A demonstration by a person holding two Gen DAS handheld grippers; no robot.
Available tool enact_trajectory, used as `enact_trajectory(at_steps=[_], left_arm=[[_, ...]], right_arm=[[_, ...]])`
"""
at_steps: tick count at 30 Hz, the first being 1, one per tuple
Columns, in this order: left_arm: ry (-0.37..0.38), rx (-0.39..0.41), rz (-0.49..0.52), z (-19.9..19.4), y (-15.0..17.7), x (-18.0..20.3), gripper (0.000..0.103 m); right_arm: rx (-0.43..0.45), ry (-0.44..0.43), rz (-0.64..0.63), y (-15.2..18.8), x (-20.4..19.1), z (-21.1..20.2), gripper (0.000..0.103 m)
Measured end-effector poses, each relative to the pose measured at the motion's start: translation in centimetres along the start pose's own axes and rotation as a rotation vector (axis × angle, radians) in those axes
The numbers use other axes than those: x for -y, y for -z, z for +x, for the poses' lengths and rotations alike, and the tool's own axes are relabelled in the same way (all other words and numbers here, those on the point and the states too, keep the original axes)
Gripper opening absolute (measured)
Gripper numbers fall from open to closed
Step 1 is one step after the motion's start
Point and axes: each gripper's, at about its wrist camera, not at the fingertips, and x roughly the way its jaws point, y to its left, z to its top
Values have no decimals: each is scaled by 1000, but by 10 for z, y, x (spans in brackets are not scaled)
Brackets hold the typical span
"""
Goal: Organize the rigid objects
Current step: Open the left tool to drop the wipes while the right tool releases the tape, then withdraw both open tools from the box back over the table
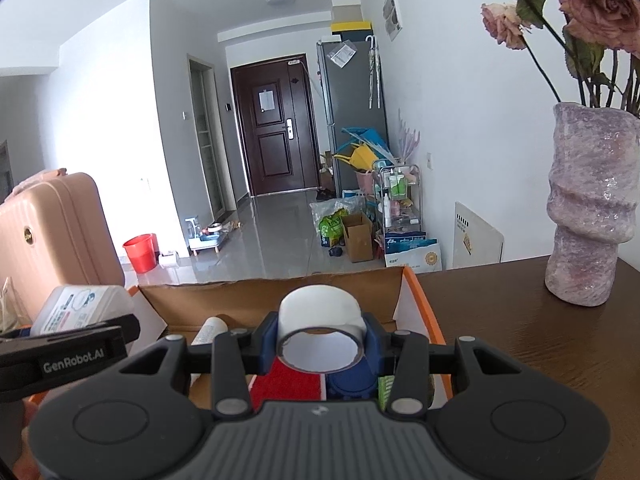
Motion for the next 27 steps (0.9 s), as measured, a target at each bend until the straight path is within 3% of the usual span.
enact_trajectory(at_steps=[6, 8, 10, 14, 27], left_arm=[[-5, -18, -22, 3, 0, -7, 87], [-16, -6, -18, 0, 1, -8, 102], [-29, 14, -26, -1, -3, -9, 103], [-33, 9, -36, -1, -3, -11, 103], [-34, -2, -46, -5, -3, -13, 103]], right_arm=[[-21, -3, -17, 3, -2, 0, 45], [-25, 8, -21, 3, -3, 0, 71], [-16, 13, -21, 4, -4, -2, 88], [-4, 20, -12, 3, -4, -7, 101], [1, 33, -6, 0, -2, -9, 103]])
